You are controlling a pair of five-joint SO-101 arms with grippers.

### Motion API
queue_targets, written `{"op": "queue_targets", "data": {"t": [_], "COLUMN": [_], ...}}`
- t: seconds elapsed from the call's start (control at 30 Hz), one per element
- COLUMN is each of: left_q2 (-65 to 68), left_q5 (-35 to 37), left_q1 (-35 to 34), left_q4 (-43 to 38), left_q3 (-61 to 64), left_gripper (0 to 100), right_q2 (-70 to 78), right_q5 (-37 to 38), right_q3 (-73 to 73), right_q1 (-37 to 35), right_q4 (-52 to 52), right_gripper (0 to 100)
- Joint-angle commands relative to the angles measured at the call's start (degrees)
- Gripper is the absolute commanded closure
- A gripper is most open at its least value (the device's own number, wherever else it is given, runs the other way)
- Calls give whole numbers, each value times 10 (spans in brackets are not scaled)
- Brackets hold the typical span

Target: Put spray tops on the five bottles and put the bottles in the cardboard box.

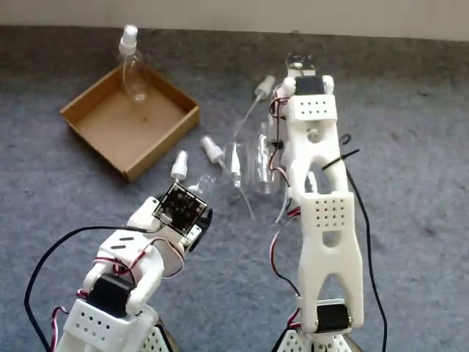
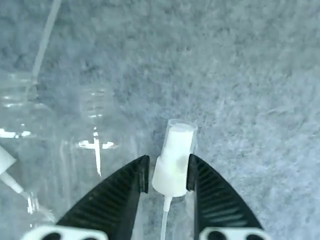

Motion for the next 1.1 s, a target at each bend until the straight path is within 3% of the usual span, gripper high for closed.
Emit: {"op": "queue_targets", "data": {"t": [0.0,0.53,1.07], "left_q2": [-10,-10,-10], "left_q5": [5,5,4], "left_q1": [-5,-5,-5], "left_q4": [4,4,0], "left_q3": [-3,-3,7], "left_gripper": [930,930,930], "right_q2": [-9,-9,-49], "right_q5": [-4,-6,-4], "right_q3": [-46,-43,115], "right_q1": [-4,-2,4], "right_q4": [15,20,17], "right_gripper": [875,874,874]}}
